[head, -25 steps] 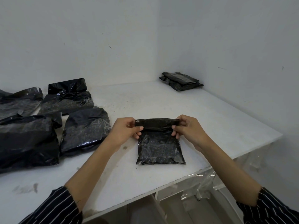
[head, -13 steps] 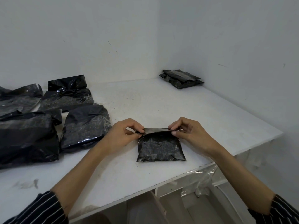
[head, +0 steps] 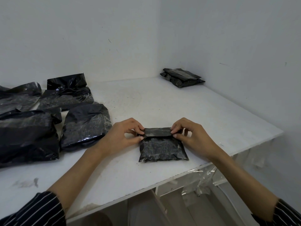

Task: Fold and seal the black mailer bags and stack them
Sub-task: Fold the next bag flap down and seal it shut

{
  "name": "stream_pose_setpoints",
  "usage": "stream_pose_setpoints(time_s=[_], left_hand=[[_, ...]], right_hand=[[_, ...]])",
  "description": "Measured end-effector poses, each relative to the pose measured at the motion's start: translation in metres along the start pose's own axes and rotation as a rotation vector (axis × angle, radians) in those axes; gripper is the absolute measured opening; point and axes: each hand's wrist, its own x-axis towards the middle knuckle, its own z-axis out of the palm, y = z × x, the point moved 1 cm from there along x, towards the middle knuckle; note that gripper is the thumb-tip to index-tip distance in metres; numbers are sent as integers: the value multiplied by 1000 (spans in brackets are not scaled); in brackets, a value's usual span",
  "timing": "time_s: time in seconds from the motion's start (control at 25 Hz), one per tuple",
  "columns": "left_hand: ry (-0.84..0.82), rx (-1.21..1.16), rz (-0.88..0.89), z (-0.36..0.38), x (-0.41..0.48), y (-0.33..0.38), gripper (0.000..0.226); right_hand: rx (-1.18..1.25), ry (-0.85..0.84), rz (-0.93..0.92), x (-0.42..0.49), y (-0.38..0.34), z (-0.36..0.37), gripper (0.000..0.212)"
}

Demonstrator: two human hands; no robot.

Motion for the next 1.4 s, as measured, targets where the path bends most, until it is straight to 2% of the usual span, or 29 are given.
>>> stream_pose_setpoints(time_s=[0.2,0.36,0.4,0.48,0.56,0.72,0.88,0.96,1.12,1.28,1.4], left_hand=[[-6,127,59,1,0,3,8],[-17,644,34,2,2,31,27],[-31,705,43,5,3,39,36],[-104,706,81,17,4,52,51],[-172,667,66,32,0,57,51],[-162,707,-25,51,-11,55,57],[-155,753,-26,56,-11,58,54],[-131,765,-64,58,-12,61,56],[-33,808,-164,67,-18,62,63],[85,819,-273,71,-25,63,67],[225,809,-187,71,-28,64,56]], right_hand=[[-175,-24,-51,-4,4,-1,8],[-409,20,-144,-11,7,1,12],[-456,34,-166,-12,7,2,14],[-514,57,-186,-12,5,5,19],[-565,79,-211,-13,3,7,22],[-651,82,-196,-18,-8,10,17],[-703,-52,-214,-19,-12,16,46],[-622,-105,-115,-22,-13,19,50],[-563,47,-5,-28,-12,23,37],[-585,260,-35,-36,-10,24,23],[-569,300,-10,-40,-8,21,18]])
